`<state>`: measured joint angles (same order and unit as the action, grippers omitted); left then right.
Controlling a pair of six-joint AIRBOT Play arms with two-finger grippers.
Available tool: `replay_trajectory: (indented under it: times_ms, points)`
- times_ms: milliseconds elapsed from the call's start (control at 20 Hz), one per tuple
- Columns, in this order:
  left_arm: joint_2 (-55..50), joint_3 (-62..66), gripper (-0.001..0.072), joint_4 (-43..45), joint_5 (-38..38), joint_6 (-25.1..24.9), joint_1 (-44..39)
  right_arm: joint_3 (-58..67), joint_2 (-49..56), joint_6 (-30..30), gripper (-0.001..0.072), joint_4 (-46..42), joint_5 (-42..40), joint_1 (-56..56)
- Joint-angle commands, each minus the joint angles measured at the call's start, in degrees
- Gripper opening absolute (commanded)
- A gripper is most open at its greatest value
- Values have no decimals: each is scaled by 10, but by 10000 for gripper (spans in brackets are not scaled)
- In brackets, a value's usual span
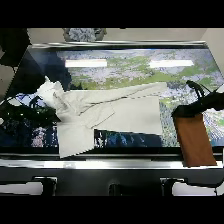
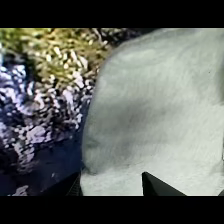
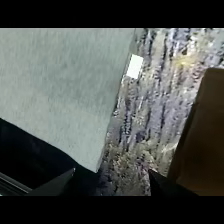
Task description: Fold the shirts.
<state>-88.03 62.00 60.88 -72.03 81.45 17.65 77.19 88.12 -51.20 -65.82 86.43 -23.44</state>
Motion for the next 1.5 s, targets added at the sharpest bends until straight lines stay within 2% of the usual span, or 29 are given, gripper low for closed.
replay_trajectory:
  times_ms: [0, 150, 200, 250, 350, 400, 600, 700, 850, 900, 950, 1000, 1200, 1250, 1350, 1450]
  points:
    - [-2, -24, 452, -6, 39, -12, 0, -16, -1, 0, 547, -10, 19, -2]
    - [-21, -24, 446, -8, 42, -12, -17, -47, -1, 0, 559, -7, -2, -2]
    - [-26, -24, 345, -8, 51, -10, -24, -62, -1, 0, 567, -2, -7, -2]
    - [-26, -24, 214, -9, 63, -5, -28, -80, -1, 0, 567, 7, -11, -2]
    - [-25, -24, 27, -20, 76, -5, -27, -117, -1, 10, 583, 31, -23, -2]
    - [-25, -24, 30, -20, 76, -5, -27, -136, -1, 10, 604, 42, -33, -2]
    - [-19, -24, 30, -20, 73, -5, -27, -209, 1, 9, 605, 74, -95, 25]
    - [-14, -24, 30, -20, 69, -6, -27, -219, 7, -14, 602, 77, -140, 45]
    - [-7, -24, 30, -20, 69, -7, -27, -219, 12, -70, 523, 79, -172, 70]
    - [-7, -24, 30, -20, 69, -7, -27, -218, 14, -74, 422, 80, -179, 80]
    - [-7, -23, 30, -20, 69, -7, -27, -218, 14, -73, 260, 79, -178, 86]
    - [-7, -17, 30, -19, 58, -13, -26, -215, 13, -73, 51, 82, -172, 88]
    - [17, 117, 26, -10, -59, -30, -3, -114, -27, 14, 45, 77, -99, 88]
    - [40, 165, 26, -5, -59, -26, -4, -64, -50, 22, 45, 70, -94, 88]
    - [96, 294, 27, -26, -24, 20, -7, 66, -112, 23, 46, 41, -121, 88]
    - [148, 449, 27, -82, 23, 22, -10, 203, -186, 26, 47, -10, -191, 88]
